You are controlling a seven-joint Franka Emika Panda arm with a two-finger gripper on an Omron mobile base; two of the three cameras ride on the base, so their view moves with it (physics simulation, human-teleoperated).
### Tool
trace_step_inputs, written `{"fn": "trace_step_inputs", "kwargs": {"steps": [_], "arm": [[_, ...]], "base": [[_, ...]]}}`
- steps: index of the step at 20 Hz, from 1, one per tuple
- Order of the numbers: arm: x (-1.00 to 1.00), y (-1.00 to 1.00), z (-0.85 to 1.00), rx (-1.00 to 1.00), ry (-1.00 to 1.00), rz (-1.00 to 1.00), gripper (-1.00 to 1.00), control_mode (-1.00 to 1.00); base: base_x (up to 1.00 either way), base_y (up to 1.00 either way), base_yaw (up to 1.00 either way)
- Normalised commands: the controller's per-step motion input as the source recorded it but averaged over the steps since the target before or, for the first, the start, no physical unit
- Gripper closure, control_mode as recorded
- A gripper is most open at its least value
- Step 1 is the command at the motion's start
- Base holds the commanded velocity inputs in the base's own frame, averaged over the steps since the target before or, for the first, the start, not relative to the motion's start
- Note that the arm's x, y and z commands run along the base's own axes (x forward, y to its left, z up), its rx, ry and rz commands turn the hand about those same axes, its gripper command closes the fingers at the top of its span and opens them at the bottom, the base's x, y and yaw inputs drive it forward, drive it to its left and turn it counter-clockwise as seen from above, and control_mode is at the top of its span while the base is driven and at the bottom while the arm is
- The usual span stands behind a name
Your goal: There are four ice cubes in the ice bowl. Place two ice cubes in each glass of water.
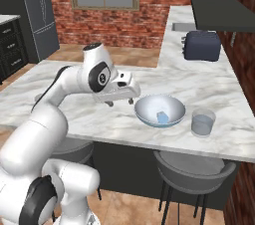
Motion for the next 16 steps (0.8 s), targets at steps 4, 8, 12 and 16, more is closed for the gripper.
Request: {"fn": "trace_step_inputs", "kwargs": {"steps": [4, 8, 12, 16], "arm": [[0.00, -0.98, -0.02, -0.03, 0.19, 0.00, -1.00, -1.00], [0.00, -0.59, -0.19, 0.01, 0.04, 0.00, -1.00, -1.00], [0.00, -0.04, -0.28, 0.09, -0.03, 0.00, -1.00, -1.00], [0.07, 0.02, -0.31, 0.12, -0.05, 0.00, -1.00, -1.00]], "base": [[0.00, 0.00, 0.00], [0.00, 0.00, 0.00], [0.00, 0.00, 0.00], [0.00, 0.00, 0.00]]}}
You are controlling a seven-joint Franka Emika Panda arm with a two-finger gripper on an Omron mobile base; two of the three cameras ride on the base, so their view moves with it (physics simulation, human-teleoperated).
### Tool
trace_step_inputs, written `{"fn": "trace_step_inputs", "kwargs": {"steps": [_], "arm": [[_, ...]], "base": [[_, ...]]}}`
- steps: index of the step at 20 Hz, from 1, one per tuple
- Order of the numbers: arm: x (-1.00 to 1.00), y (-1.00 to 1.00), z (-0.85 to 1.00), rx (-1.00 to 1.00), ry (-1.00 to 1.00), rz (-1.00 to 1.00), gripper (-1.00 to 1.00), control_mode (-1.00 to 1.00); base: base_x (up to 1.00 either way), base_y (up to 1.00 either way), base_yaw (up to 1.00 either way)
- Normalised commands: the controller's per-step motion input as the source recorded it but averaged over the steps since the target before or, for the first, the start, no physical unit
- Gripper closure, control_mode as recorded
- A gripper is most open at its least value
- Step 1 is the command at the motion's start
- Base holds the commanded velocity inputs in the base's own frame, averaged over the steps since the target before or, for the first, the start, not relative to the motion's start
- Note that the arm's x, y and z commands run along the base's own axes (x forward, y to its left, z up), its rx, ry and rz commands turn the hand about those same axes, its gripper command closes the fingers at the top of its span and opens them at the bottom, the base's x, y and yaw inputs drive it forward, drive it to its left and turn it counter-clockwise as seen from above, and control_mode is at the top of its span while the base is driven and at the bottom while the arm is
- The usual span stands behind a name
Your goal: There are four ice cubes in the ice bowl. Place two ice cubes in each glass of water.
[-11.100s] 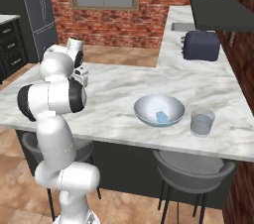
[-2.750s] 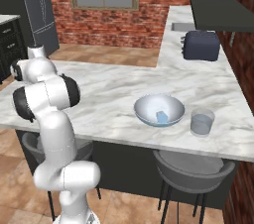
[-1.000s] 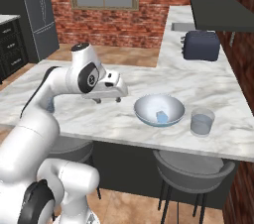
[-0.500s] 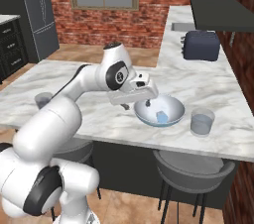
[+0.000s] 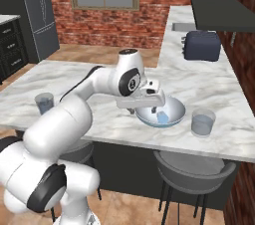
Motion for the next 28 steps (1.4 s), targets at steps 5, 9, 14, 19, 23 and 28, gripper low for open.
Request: {"fn": "trace_step_inputs", "kwargs": {"steps": [5, 9, 14, 19, 23, 28], "arm": [[0.42, 0.00, -0.08, 0.02, 0.00, 0.00, -1.00, -1.00], [0.47, -0.03, -0.17, 0.00, 0.01, 0.03, -1.00, -1.00], [0.30, -0.32, -0.36, 0.00, 0.13, 0.12, -1.00, -1.00], [0.29, -0.32, -0.34, 0.01, 0.09, 0.13, -1.00, -1.00], [0.36, -0.02, -0.42, 0.04, 0.00, 0.10, -1.00, -1.00], [0.36, -0.03, -0.44, 0.08, 0.00, 0.07, -1.00, -1.00]], "base": [[0.00, 0.00, 0.00], [0.00, 0.00, 0.00], [0.00, 0.00, 0.00], [0.00, 0.00, 0.00], [0.00, 0.00, 0.00], [0.00, 0.00, 0.00]]}}
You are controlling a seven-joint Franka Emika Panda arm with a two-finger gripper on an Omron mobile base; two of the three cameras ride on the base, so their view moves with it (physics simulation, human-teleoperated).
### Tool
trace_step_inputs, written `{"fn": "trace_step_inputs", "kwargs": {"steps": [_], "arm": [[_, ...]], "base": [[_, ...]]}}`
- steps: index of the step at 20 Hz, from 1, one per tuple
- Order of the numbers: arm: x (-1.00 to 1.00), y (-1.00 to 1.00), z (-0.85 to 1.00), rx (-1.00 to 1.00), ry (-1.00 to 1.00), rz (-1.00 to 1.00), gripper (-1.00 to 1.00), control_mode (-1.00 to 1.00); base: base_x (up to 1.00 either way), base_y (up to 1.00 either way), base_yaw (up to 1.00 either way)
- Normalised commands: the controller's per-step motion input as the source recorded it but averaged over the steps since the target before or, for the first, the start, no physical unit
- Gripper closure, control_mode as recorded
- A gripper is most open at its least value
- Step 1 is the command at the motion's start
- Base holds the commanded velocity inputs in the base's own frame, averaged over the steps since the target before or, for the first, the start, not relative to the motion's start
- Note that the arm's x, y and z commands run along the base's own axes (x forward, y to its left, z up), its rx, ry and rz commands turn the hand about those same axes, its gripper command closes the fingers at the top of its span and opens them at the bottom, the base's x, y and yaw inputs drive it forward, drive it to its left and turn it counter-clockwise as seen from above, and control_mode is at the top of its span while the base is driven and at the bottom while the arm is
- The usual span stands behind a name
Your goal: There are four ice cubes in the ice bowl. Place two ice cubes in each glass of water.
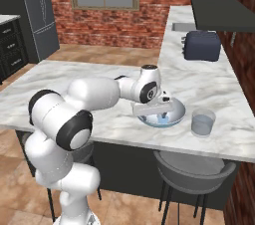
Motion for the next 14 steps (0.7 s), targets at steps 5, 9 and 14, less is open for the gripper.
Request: {"fn": "trace_step_inputs", "kwargs": {"steps": [5, 9, 14], "arm": [[0.51, -0.06, -0.15, 0.07, -0.01, 0.09, -1.00, -1.00], [0.57, -0.05, -0.08, 0.03, -0.02, 0.11, -1.00, -1.00], [0.41, -0.27, -0.28, 0.00, 0.00, 0.08, -1.00, -1.00]], "base": [[0.00, 0.00, 0.00], [0.00, 0.00, 0.00], [0.00, 0.00, 0.00]]}}
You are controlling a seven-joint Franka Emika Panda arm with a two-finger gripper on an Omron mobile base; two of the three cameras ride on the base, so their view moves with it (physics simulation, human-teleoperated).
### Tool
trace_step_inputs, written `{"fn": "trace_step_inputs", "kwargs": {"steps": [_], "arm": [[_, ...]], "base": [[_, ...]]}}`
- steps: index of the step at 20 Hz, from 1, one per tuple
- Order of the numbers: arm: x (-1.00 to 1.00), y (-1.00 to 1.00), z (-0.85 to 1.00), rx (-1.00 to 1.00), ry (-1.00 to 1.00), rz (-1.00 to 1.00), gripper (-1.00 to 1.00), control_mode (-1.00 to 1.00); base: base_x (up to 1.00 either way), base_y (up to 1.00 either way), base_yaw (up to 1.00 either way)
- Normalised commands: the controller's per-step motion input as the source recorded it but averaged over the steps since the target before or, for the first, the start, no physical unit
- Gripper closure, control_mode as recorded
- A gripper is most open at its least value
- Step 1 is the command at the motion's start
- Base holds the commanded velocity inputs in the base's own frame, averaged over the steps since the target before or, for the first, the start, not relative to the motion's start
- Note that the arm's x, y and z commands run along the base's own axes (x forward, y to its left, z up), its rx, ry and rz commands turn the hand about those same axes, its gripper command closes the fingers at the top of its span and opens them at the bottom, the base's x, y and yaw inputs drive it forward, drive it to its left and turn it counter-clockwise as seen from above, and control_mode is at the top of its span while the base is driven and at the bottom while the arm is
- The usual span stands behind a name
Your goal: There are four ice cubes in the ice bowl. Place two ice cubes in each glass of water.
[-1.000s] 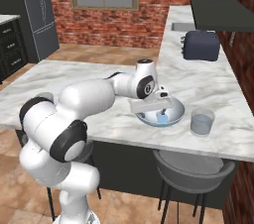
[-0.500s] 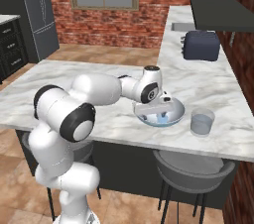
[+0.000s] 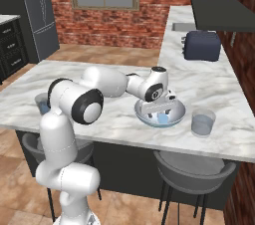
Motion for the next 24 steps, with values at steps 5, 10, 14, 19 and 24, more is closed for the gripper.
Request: {"fn": "trace_step_inputs", "kwargs": {"steps": [5, 10, 14, 19, 24], "arm": [[0.02, -0.24, -0.34, 0.00, 0.00, 0.02, -1.00, -1.00], [0.08, 0.00, -0.28, 0.00, -0.05, 0.00, -1.00, -1.00], [0.20, 0.00, -0.18, 0.00, -0.08, 0.02, -1.00, -1.00], [0.19, 0.00, -0.14, 0.00, -0.07, 0.02, -1.00, -1.00], [0.00, -0.01, -0.27, 0.00, -0.01, 0.00, -1.00, -1.00]], "base": [[0.00, 0.00, 0.00], [0.00, 0.00, 0.00], [0.00, 0.00, 0.00], [0.00, 0.00, 0.00], [0.00, 0.00, 0.00]]}}
